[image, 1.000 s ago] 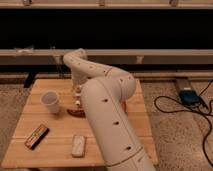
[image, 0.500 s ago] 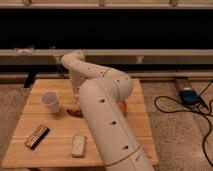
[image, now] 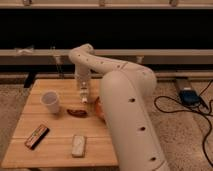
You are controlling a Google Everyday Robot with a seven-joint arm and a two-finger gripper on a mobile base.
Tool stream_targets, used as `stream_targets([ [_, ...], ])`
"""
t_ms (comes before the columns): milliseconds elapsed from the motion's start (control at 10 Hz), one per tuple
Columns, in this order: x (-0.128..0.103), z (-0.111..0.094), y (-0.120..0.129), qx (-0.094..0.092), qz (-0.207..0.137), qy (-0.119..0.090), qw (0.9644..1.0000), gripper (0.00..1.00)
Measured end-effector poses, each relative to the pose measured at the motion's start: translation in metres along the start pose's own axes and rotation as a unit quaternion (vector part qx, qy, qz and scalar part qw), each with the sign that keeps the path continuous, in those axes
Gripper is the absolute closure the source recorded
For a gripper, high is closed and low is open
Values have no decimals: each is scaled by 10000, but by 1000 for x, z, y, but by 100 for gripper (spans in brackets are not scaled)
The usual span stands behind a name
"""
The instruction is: Place the bottle in the ceramic bowl
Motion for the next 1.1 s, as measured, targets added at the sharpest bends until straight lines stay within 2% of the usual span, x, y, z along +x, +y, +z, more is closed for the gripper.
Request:
stream_targets([
  [300, -31, -31, 44, 76, 139, 161, 9997, 100],
  [400, -47, -39, 62, 83, 209, 195, 9996, 95],
  [800, -89, -45, 117, -51, 648, 199, 9977, 56],
  [1100, -101, -34, 146, -178, 1074, 154, 9939, 28],
])
